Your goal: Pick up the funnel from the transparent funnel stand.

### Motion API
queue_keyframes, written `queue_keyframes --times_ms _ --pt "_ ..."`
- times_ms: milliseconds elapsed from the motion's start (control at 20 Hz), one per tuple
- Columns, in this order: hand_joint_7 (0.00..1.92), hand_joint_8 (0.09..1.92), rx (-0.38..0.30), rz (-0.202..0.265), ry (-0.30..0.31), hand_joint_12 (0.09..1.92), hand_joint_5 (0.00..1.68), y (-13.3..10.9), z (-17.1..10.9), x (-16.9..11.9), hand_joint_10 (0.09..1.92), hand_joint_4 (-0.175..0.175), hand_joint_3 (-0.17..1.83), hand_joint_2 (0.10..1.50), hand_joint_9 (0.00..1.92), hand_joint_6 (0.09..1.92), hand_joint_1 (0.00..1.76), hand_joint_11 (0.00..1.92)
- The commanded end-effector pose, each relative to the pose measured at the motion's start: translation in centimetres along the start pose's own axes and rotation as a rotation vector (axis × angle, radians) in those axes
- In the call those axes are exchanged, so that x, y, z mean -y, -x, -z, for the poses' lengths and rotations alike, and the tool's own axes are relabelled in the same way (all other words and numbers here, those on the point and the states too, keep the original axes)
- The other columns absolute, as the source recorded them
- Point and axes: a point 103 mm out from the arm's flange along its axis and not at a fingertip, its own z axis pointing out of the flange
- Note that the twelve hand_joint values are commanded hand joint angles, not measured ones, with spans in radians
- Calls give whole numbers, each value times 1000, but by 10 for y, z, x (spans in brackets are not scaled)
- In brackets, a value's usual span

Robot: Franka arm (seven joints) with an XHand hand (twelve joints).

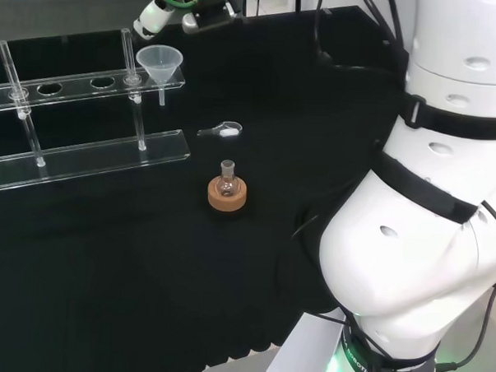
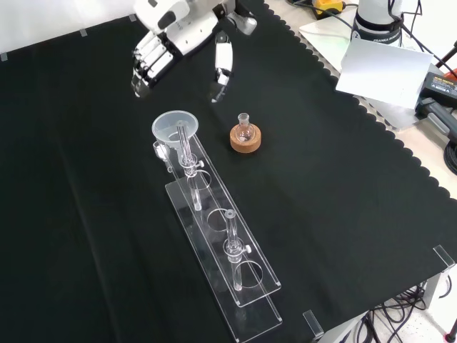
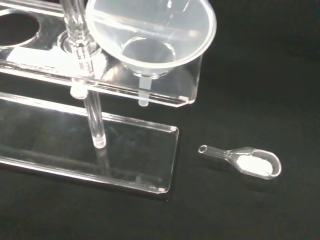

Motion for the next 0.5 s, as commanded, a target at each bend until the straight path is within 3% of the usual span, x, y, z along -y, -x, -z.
queue_keyframes --times_ms 50,250,500 --pt "0 315 9 17 -129 1555 65 -22 -10 -13 857 8 393 672 3 87 509 165" --pt "0 171 31 12 -181 1567 21 -21 -15 -17 792 25 387 635 0 87 542 194" --pt "0 116 43 17 -198 1570 3 -25 -21 -21 759 32 380 615 0 87 600 206"
